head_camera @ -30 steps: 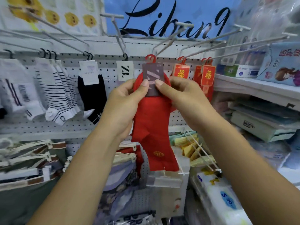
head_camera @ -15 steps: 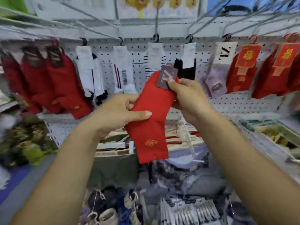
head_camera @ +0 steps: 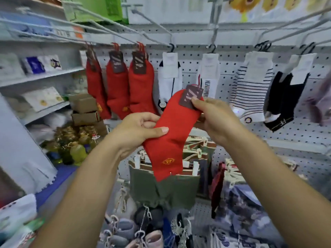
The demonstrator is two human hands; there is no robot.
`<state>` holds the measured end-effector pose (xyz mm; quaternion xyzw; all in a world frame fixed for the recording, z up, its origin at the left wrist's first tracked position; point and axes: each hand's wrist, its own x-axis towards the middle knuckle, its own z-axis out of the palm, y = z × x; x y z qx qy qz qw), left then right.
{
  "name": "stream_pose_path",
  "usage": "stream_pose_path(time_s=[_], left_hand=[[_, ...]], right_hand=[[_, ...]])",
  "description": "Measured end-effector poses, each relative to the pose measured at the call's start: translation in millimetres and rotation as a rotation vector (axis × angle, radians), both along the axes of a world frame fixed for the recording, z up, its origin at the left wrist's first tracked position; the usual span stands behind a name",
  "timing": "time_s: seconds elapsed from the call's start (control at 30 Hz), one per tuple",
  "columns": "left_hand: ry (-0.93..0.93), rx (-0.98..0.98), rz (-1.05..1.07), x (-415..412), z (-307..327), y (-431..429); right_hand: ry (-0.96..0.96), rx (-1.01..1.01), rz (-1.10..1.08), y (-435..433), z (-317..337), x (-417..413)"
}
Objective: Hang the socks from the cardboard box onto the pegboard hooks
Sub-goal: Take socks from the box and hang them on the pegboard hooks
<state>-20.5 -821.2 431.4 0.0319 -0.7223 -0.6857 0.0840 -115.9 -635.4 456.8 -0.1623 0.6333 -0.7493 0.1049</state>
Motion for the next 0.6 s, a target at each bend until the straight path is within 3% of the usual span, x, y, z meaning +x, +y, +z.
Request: stream_pose_path(time_s=[0.2,0.6], left_hand=[[-0.043,-0.014,0.060,19,-14,-26],[0.013,-0.027,0.070,23,-18,-116]], right_hand=[[0.042,0.129,0.145,-43,7,-2],[-0.018,0.116,0.082,-129,10,-7]])
